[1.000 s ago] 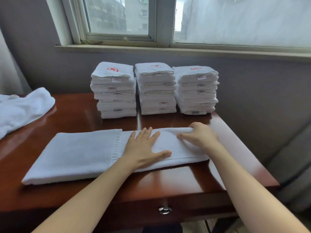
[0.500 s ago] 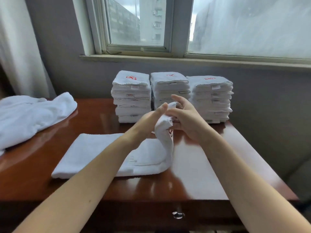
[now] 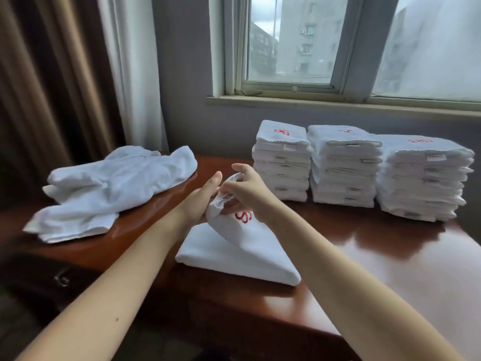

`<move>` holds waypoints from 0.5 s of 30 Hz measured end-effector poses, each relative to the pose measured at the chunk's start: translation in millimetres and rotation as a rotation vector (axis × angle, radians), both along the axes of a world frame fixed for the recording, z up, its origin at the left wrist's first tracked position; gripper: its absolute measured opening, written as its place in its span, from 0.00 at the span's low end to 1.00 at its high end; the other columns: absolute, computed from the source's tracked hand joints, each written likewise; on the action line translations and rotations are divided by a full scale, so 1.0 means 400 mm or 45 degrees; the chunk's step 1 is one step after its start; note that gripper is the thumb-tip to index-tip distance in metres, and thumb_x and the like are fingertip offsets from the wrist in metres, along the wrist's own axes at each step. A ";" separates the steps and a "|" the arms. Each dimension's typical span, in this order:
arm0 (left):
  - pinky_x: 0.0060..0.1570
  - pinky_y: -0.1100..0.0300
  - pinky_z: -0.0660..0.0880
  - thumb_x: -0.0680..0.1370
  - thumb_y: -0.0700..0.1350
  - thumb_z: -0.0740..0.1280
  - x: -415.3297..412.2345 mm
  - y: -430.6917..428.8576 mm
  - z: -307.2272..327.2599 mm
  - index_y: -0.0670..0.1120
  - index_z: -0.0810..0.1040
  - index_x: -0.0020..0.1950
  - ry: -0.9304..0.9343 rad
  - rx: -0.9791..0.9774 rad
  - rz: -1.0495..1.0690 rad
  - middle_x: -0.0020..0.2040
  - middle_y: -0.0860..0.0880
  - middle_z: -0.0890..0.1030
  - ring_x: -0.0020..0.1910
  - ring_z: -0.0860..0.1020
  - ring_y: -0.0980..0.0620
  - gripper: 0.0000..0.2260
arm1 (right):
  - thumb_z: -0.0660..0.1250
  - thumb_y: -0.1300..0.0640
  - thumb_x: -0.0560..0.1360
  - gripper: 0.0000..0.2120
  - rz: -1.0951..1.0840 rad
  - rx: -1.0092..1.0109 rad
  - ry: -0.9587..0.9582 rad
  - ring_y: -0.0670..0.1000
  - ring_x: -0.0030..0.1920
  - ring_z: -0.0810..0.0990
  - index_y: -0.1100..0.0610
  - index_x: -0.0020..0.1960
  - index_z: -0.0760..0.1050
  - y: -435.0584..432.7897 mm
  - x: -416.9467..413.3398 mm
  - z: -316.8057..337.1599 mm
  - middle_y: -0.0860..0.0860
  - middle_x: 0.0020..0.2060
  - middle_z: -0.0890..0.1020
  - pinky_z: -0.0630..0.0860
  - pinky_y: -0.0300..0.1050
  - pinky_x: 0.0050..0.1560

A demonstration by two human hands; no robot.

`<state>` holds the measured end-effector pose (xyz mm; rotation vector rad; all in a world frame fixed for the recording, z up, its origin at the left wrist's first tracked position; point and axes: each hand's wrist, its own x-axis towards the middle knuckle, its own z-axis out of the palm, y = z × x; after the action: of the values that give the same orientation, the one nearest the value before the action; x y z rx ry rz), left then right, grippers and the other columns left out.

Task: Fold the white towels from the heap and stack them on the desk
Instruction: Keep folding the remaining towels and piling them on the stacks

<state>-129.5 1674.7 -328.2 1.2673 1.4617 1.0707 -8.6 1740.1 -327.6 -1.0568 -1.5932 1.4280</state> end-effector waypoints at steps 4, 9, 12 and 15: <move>0.70 0.57 0.60 0.81 0.67 0.48 -0.101 0.004 -0.082 0.52 0.82 0.60 0.239 -0.123 0.068 0.67 0.51 0.78 0.69 0.71 0.53 0.29 | 0.66 0.66 0.71 0.37 0.095 -0.070 -0.153 0.55 0.34 0.86 0.50 0.76 0.57 0.000 -0.071 -0.056 0.46 0.46 0.71 0.84 0.53 0.35; 0.52 0.60 0.72 0.82 0.65 0.49 -0.161 -0.005 -0.146 0.51 0.77 0.62 0.084 -0.233 0.101 0.57 0.55 0.80 0.56 0.78 0.58 0.25 | 0.67 0.53 0.71 0.43 0.127 -0.110 -0.323 0.58 0.36 0.86 0.43 0.78 0.47 0.001 -0.116 -0.111 0.51 0.49 0.77 0.83 0.57 0.43; 0.43 0.63 0.75 0.82 0.63 0.51 -0.168 -0.008 -0.155 0.56 0.79 0.52 0.083 -0.192 0.140 0.44 0.60 0.83 0.46 0.80 0.61 0.20 | 0.60 0.50 0.79 0.35 0.181 -0.157 -0.259 0.54 0.34 0.86 0.46 0.79 0.45 -0.002 -0.119 -0.120 0.56 0.51 0.78 0.81 0.46 0.32; 0.63 0.52 0.74 0.82 0.60 0.56 -0.176 0.014 -0.173 0.49 0.76 0.67 0.290 -0.105 0.191 0.64 0.48 0.79 0.64 0.76 0.49 0.21 | 0.55 0.59 0.80 0.26 0.032 0.005 -0.227 0.52 0.37 0.85 0.53 0.77 0.58 0.003 -0.093 -0.108 0.54 0.50 0.80 0.80 0.46 0.31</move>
<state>-200.1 1680.3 -397.3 1.2690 1.7789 0.9754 -45.8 1741.5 -371.0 -1.1932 -1.7397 1.3783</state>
